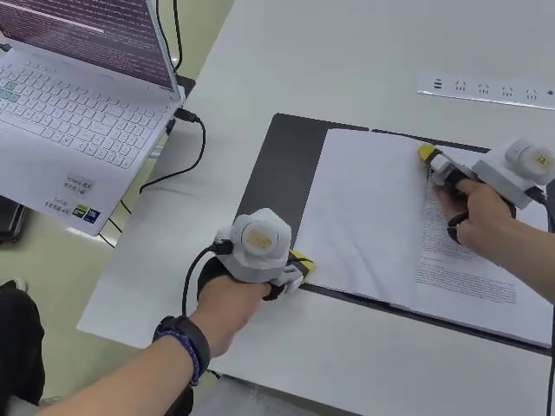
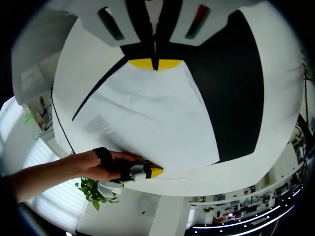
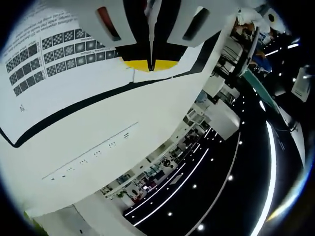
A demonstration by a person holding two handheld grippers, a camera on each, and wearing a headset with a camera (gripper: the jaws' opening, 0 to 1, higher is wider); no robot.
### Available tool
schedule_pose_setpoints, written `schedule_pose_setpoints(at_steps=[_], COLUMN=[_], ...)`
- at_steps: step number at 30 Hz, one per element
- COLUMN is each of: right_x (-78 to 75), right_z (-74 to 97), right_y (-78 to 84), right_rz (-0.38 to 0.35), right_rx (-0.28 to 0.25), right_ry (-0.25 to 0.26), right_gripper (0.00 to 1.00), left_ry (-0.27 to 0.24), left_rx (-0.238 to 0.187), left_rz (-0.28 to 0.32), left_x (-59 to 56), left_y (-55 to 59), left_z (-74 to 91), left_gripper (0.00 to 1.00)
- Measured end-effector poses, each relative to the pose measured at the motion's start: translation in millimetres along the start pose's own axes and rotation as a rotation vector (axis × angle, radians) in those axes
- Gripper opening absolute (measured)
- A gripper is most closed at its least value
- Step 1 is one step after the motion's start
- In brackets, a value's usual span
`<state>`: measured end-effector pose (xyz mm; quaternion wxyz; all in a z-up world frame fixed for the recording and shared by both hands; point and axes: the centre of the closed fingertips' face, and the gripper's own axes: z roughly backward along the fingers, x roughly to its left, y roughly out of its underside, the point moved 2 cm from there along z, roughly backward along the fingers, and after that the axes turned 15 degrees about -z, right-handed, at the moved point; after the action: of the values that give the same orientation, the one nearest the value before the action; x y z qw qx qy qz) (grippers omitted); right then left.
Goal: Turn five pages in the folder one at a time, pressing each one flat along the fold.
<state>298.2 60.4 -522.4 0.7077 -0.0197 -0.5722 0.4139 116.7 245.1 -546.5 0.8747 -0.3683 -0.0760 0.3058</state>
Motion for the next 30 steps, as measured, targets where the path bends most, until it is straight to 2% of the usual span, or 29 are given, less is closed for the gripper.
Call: schedule_pose_setpoints(at_steps=[4,14,18,24,30], right_x=[2.0,2.1,0.3,3.2,4.9], right_z=[10.2,30.5,42.8,57.3,76.8], right_y=[10.0,32.4,38.6,51.2,64.8], right_rz=[0.028,0.044,0.028,0.040,0.021], right_rx=[0.017,0.030,0.009,0.036,0.020], right_ry=[-0.008,-0.027,-0.033,-0.048,-0.056], right_gripper=[0.00,0.00,0.00,0.00,0.00], left_ry=[0.008,0.003,0.003,0.002,0.004], left_rx=[0.001,0.008,0.017,0.018,0.020], left_rz=[0.005,0.018,0.013,0.024,0.025], left_x=[-0.4,-0.3,-0.4,0.1,-0.3], left_y=[-0.1,0.2,-0.3,-0.9,-1.9], left_z=[0.5,0.8,1.0,0.5,0.0], left_gripper=[0.00,0.00,0.00,0.00,0.00])
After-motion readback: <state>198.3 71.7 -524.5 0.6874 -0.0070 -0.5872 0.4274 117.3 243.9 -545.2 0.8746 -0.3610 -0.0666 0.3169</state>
